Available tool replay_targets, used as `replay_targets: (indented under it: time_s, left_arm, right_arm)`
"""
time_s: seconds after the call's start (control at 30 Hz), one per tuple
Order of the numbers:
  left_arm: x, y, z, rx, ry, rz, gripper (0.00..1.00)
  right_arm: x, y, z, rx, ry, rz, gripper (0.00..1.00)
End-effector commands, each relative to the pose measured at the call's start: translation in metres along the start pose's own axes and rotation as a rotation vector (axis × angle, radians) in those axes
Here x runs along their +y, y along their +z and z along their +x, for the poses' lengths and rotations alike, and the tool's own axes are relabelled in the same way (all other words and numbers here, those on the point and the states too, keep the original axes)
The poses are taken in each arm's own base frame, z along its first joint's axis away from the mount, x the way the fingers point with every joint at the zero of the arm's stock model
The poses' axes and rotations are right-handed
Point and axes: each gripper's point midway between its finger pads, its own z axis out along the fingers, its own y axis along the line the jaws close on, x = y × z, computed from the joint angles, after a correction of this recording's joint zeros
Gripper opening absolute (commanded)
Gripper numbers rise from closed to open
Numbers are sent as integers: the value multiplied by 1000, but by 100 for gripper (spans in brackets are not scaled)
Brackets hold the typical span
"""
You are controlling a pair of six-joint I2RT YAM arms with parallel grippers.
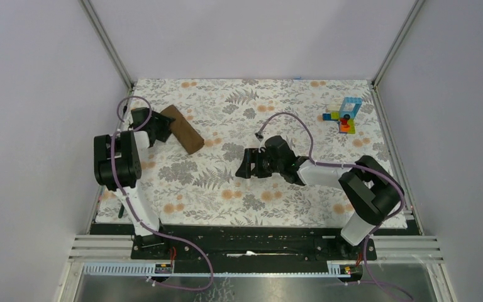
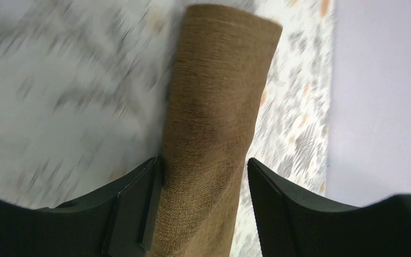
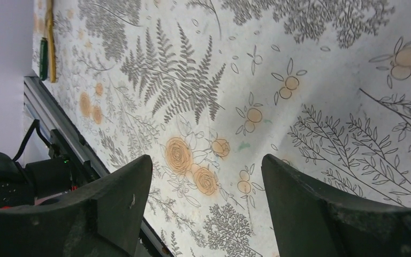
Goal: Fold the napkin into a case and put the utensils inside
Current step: Move the smaller rectangle folded napkin to the center of the board.
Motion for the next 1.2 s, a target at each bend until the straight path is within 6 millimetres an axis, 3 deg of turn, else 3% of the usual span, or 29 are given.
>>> replay_targets:
  time_s: [0.0, 0.07, 0.17, 0.3, 0.4, 0.47, 0.53, 0.7, 0.8, 0.9, 1.03, 1.17]
  left_arm:
    - [-52, 34, -28, -3, 65, 199, 64]
    - [-66, 48, -36, 10, 89, 235, 66]
    - [-67, 58, -50, -2, 110, 201, 69]
    - [-68, 22, -70, -99, 202, 98, 80]
    - [-51, -16, -62, -117, 221, 6, 86]
    - [-47, -43, -45, -115, 217, 14, 90]
    - [-51, -61, -11, -78, 263, 46, 98]
    - [-48, -86, 73, 78, 300, 164, 99]
    - [-42, -83, 103, 133, 292, 167, 99]
    - [-40, -71, 116, 131, 294, 165, 99]
    - [-39, -45, 120, 148, 283, 156, 99]
    - [-53, -19, 109, 110, 284, 156, 99]
  right_arm:
    - [14, -17, -29, -127, -86, -26, 82]
    - [12, -20, -29, -135, -85, -24, 82]
    - [8, -22, -26, -128, -81, -19, 82]
    - [5, -25, -23, -123, -85, -10, 82]
    - [4, -27, -20, -114, -86, -13, 82]
    - [5, -27, -18, -104, -83, -21, 82]
    - [8, -28, -17, -103, -82, -38, 82]
    - [14, -32, -18, -110, -82, -62, 82]
    - [16, -36, -18, -119, -81, -66, 82]
    - [15, -39, -19, -130, -82, -63, 82]
    - [15, -41, -19, -135, -82, -62, 82]
    - [13, -44, -18, -137, -81, -58, 82]
